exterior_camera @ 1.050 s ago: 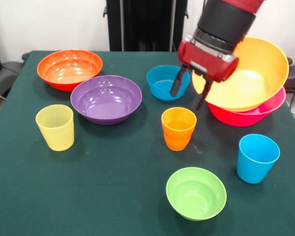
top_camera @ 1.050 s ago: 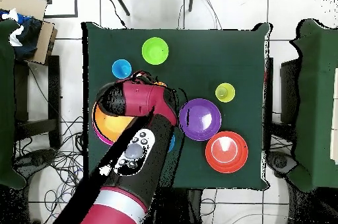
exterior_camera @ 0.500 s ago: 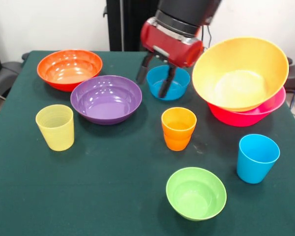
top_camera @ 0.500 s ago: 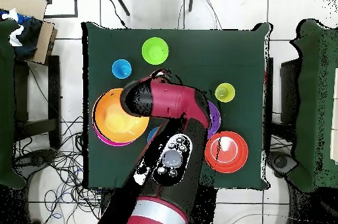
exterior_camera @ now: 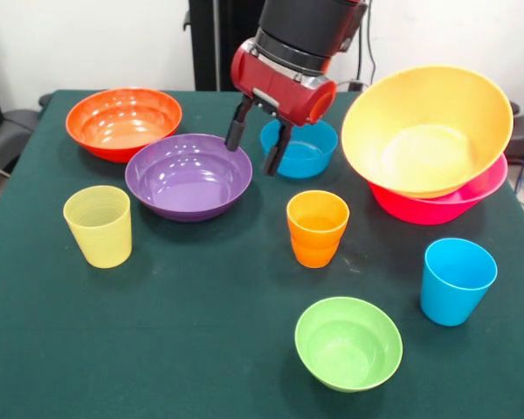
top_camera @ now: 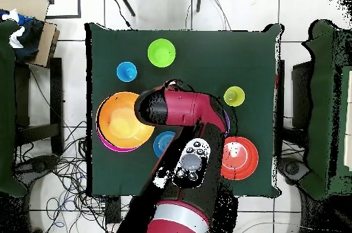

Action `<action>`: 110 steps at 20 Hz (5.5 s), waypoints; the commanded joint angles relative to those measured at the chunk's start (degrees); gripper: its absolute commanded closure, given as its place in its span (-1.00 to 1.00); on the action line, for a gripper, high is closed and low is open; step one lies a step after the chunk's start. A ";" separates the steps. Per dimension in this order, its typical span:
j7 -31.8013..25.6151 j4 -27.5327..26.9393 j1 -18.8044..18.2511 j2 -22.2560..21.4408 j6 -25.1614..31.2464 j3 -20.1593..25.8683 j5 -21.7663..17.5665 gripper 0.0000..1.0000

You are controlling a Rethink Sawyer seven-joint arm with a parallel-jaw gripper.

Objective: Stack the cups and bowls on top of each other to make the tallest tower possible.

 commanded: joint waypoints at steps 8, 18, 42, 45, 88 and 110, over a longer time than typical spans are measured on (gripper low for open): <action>-9.15 4.94 -3.29 -1.45 1.40 11.65 -8.43 -1.00; -11.93 5.21 -8.33 -2.57 1.59 15.52 -12.79 -1.00; -14.82 6.52 -18.03 -5.02 3.66 23.71 -19.75 -1.00; -15.18 6.37 -19.09 -4.81 3.29 24.33 -21.21 -1.00; -21.12 4.79 -29.03 -5.07 6.36 33.51 -31.15 -1.00; -31.51 1.18 -39.07 -1.95 9.65 40.40 -32.26 -1.00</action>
